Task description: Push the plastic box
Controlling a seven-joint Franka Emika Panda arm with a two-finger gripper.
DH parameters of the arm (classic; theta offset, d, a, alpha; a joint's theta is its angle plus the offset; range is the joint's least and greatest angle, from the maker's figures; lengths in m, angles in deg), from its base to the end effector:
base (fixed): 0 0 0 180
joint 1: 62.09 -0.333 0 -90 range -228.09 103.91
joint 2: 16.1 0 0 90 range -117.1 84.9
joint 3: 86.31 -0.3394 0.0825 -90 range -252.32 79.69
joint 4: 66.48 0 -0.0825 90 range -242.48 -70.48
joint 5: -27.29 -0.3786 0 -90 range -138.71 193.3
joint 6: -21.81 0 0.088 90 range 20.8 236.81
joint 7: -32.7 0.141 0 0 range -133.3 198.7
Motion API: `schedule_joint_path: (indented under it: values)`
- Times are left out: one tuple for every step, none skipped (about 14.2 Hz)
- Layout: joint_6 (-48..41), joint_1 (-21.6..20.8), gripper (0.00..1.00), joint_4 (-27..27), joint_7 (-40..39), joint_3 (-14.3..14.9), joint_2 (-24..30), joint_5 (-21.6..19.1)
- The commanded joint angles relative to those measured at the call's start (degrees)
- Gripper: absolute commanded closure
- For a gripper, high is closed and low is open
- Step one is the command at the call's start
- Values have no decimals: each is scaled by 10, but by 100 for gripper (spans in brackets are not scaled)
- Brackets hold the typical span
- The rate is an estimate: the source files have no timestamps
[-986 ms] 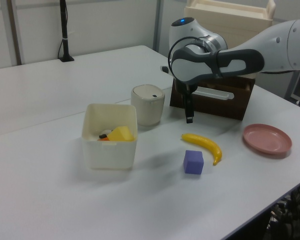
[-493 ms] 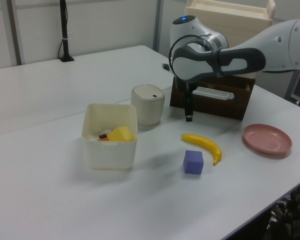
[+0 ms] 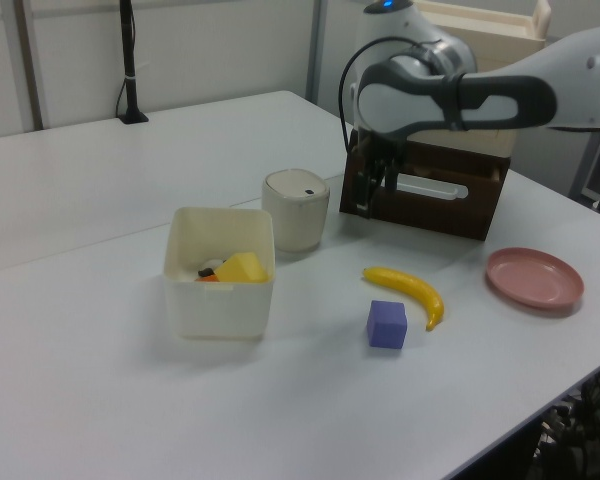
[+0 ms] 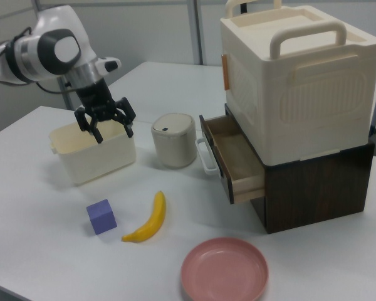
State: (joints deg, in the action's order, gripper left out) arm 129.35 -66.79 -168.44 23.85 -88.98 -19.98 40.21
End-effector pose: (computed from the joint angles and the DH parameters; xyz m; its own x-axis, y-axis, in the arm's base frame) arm 0.5832 0.0505 0.5063 0.9404 0.3399 -0.0103 0.3342 -0.9181 0.2130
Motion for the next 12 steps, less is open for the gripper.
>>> schedule_joint_path:
  values:
    - [-48,-3,0,14,104,5,28,-24]
    - [-68,-3,0,26,110,5,28,-25]
    - [-82,-2,0,36,111,7,31,-31]
    - [-95,0,0,52,116,18,32,-57]
    - [-102,0,0,59,125,23,33,-74]
    - [-106,0,0,59,132,23,37,-81]
    - [-106,0,0,58,138,23,39,-82]
    - [-105,0,0,56,140,23,39,-83]
    - [-103,0,0,56,143,24,39,-87]
    - [-101,0,0,56,143,28,40,-94]
    - [-101,0,0,56,140,34,40,-101]
    - [-101,1,0,56,139,35,40,-105]
